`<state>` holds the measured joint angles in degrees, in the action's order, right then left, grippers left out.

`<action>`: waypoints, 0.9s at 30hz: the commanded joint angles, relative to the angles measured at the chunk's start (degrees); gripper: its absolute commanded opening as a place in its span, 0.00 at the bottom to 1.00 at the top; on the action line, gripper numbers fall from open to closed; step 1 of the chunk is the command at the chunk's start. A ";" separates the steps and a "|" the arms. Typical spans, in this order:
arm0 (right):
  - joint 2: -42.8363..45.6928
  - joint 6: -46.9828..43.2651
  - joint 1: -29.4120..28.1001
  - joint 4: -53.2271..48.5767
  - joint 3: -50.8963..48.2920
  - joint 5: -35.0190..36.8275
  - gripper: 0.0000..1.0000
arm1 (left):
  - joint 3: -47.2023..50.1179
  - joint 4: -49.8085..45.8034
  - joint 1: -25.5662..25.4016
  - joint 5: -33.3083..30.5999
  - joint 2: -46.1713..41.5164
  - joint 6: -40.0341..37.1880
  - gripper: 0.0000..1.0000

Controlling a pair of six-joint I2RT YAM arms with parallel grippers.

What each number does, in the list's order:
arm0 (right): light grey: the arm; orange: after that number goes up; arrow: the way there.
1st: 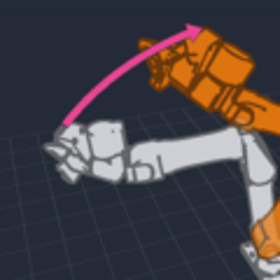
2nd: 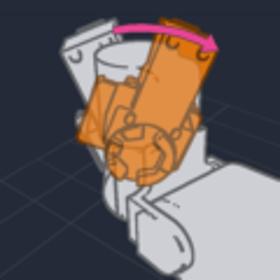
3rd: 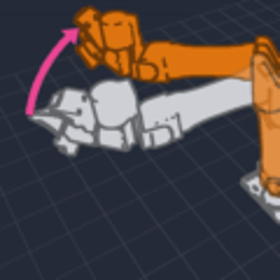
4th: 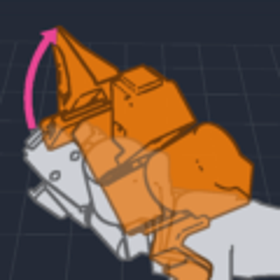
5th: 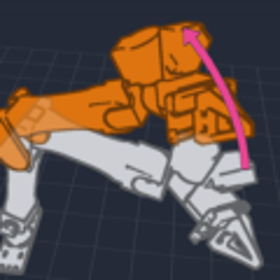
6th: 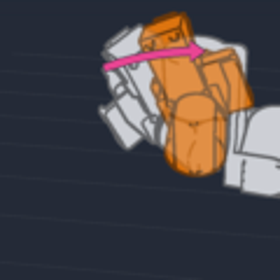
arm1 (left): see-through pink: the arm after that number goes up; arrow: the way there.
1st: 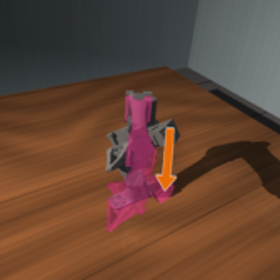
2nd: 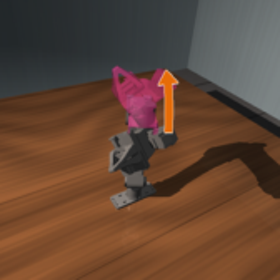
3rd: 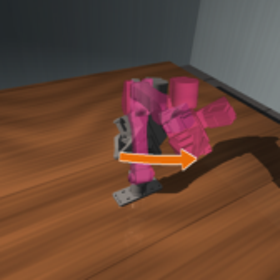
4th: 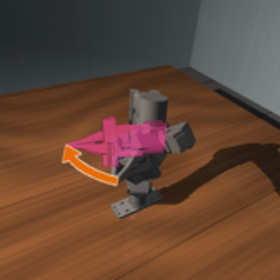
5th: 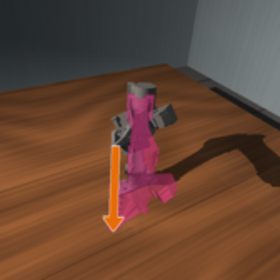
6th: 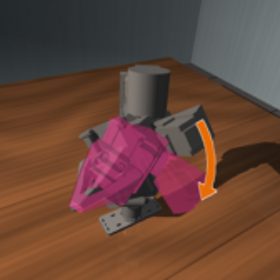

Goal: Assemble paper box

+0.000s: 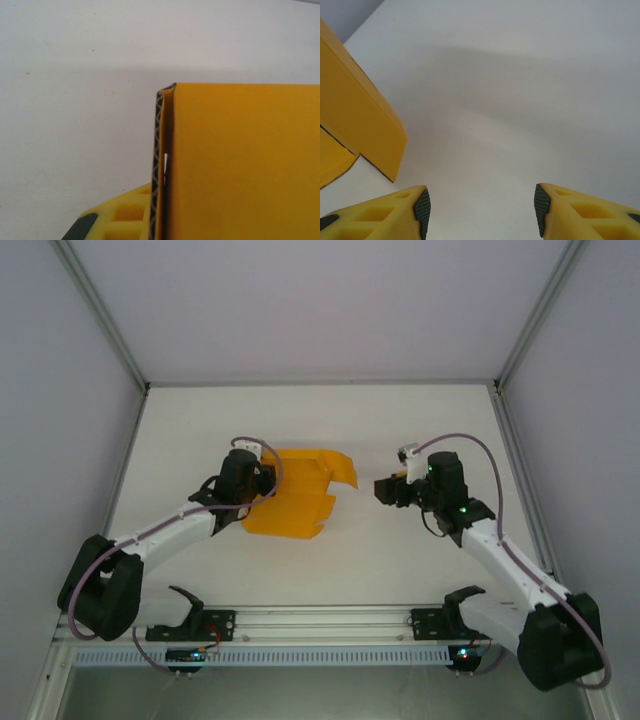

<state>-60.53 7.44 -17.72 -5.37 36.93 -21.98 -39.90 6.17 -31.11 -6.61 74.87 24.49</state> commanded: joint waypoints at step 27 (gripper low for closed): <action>-28.99 11.02 -11.99 24.31 12.92 -12.99 0.39 | -0.85 1.81 0.27 0.02 4.85 0.17 0.02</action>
<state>-87.18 14.28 -28.14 14.59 47.29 -34.50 -39.90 6.22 -31.00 -7.09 79.64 24.58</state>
